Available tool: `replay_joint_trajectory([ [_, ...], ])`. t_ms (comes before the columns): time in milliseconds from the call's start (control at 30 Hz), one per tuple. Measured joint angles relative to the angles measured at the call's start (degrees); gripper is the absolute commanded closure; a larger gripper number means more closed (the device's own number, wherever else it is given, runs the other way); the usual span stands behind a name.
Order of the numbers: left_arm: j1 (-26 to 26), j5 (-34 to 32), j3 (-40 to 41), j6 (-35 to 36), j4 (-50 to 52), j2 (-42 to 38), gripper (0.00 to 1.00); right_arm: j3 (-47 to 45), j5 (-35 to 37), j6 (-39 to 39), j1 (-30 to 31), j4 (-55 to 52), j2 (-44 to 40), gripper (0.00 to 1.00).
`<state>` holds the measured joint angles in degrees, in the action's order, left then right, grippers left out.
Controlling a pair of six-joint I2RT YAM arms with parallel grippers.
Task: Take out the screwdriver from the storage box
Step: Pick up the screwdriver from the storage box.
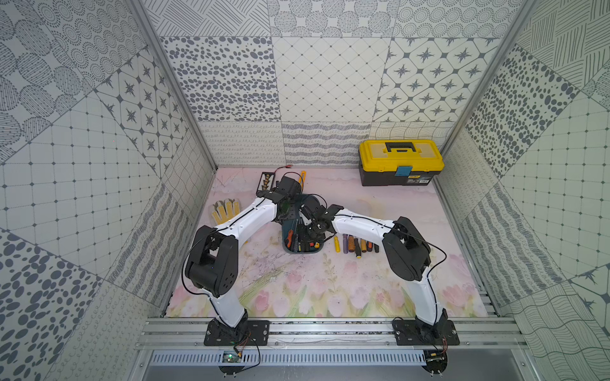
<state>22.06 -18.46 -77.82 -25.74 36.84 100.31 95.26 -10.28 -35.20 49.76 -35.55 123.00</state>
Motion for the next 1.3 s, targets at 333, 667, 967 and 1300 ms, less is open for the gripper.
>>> replay_joint_trajectory([
  [333,0.0,0.4,0.0,0.0,0.1,0.0,1.0,0.4,1.3,0.4,0.0,-1.0,1.2,0.67],
  [667,0.0,0.4,0.0,0.0,0.1,0.0,1.0,0.4,1.8,1.1,0.0,-1.6,1.3,0.86],
  [967,0.0,0.3,0.0,-0.1,0.1,0.1,1.0,-2.7,2.1,0.9,0.0,1.3,-0.5,1.0],
  [1300,0.0,0.1,0.0,-0.2,0.0,0.2,1.0,-4.2,3.0,1.0,0.0,2.1,-2.4,1.0],
])
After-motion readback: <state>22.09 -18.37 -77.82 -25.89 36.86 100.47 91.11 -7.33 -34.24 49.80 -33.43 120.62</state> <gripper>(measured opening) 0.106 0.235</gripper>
